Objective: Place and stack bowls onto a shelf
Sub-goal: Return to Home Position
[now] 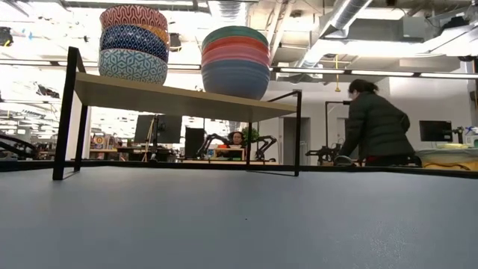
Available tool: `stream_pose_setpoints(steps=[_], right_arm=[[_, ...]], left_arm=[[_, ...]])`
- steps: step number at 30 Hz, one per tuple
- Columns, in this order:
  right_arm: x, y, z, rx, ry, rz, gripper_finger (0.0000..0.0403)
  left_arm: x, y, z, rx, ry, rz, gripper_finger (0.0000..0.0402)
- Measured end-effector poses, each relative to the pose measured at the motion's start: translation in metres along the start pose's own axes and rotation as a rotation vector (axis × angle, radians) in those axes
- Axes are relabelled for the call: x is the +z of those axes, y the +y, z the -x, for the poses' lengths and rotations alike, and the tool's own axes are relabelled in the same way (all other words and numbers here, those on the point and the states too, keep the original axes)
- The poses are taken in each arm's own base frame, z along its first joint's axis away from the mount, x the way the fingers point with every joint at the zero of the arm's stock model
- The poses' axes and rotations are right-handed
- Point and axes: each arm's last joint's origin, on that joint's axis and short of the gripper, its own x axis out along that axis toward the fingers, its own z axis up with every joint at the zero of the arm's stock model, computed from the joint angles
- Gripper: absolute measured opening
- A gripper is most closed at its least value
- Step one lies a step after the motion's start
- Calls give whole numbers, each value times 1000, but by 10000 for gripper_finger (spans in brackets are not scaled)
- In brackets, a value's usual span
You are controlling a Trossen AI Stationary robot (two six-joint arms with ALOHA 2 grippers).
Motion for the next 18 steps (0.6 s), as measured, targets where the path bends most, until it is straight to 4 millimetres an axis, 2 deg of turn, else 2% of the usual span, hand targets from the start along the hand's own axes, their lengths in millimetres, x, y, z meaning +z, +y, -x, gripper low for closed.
stream_pose_setpoints(steps=[5, 8, 14, 18], right_arm=[[-41, -1, 22, 22, -136, -70, 230], [-64, -1, 26, 52, -188, -104, 230], [-101, -3, 28, 61, -180, -152, 230], [-120, -4, 24, 66, -186, -175, 230]], left_arm=[[-47, -44, -23, -139, -142, 20, 209], [-81, -62, -36, -193, -221, 59, 209], [-145, -75, -49, -317, -342, 180, 209], [-184, -76, -55, -420, -378, 278, 209]])
